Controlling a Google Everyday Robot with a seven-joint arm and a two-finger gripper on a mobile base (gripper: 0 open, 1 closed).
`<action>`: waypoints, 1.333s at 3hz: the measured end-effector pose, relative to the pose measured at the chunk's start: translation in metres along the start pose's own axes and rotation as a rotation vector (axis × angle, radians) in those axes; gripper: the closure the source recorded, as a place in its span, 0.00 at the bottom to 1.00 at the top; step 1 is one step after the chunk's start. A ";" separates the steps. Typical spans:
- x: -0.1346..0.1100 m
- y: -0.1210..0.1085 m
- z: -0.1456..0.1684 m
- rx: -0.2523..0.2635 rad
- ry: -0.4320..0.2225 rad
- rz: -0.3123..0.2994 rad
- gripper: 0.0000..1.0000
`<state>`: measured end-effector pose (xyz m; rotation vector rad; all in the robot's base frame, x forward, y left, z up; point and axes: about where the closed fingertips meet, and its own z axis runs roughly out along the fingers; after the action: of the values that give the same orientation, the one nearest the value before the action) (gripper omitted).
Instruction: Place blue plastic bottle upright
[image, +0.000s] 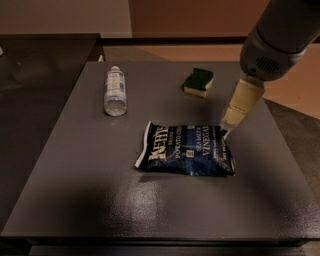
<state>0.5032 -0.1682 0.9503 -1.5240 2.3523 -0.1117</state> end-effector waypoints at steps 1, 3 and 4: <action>-0.028 -0.018 0.015 0.014 0.002 0.128 0.00; -0.088 -0.052 0.041 0.009 0.068 0.403 0.00; -0.125 -0.059 0.054 0.006 0.106 0.533 0.00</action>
Offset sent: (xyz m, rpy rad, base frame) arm 0.1016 0.0673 -0.0042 0.1032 0.0662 -0.4948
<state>0.6185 -0.0745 0.9432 -0.8595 2.7493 -0.0702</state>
